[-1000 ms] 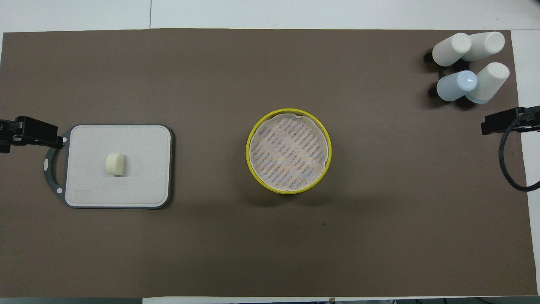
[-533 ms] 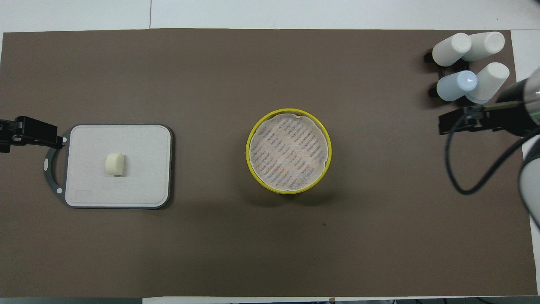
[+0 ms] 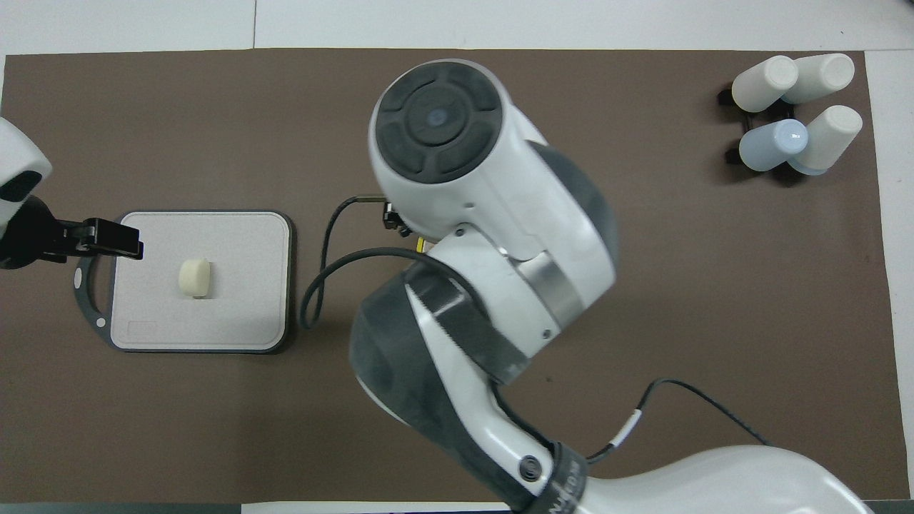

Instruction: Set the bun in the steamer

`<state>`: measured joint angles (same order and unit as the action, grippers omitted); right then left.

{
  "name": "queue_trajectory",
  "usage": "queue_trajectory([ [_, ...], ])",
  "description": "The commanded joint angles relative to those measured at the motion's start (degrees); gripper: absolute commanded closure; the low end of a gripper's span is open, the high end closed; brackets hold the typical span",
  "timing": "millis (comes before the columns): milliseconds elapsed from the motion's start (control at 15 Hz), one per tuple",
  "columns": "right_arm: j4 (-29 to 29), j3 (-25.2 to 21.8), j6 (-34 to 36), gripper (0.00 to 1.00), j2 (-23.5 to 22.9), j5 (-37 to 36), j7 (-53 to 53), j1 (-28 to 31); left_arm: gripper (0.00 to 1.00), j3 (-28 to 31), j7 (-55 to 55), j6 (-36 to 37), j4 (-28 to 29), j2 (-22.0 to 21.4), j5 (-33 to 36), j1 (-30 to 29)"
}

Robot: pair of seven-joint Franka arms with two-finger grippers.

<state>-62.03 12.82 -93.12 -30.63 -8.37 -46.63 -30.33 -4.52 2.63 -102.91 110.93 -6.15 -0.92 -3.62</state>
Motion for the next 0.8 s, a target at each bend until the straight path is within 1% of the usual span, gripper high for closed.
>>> queue_trajectory([
  [0, -0.1, -0.2, -3.4, 0.00, -2.5, -2.0, -1.4, -2.4, 0.00, 0.0, 4.3, -12.5, 14.5, -2.9, 0.5, -1.6],
  [67, -5.3, -0.2, -7.1, 0.00, -2.2, -2.9, -1.4, -2.9, 0.00, 0.1, 4.3, -16.7, 16.9, -1.1, 0.5, -1.6],
  [133, -11.9, 0.0, -11.9, 0.00, -0.4, -2.9, -1.2, -2.3, 0.00, 0.0, 4.3, -21.5, 19.4, 0.1, 0.5, -1.6],
  [200, -19.5, 0.0, -18.0, 0.00, 2.6, -2.5, -1.2, -1.8, 0.00, 0.0, 4.3, -25.6, 21.4, 1.6, 0.5, -1.5],
  [267, -24.8, 0.0, -23.0, 0.00, 4.2, -2.4, -1.3, -1.1, 0.00, 0.0, 4.3, -29.0, 22.8, 3.2, 0.6, -1.0],
  [333, -26.9, 0.0, -24.9, 0.00, 5.0, -2.3, -1.2, -0.4, 0.00, 0.0, 4.3, -31.6, 23.4, 4.8, 0.6, -0.8],
  [400, -27.2, 0.0, -24.7, 0.00, 5.0, -2.3, -1.1, -0.1, 0.00, 0.0, 4.4, -33.2, 23.6, 6.0, 0.6, -0.8],
  [533, -27.7, 0.0, -24.2, 0.00, 5.3, -2.4, -1.0, -0.1, 0.00, 0.0, 5.8, -34.7, 23.7, 7.0, 0.6, -0.8],
  [733, -31.5, 0.0, -26.3, 0.00, 6.7, -2.2, -1.3, -0.1, 0.00, 0.0, 6.4, -35.9, 23.7, 8.1, 0.6, -1.1],
])
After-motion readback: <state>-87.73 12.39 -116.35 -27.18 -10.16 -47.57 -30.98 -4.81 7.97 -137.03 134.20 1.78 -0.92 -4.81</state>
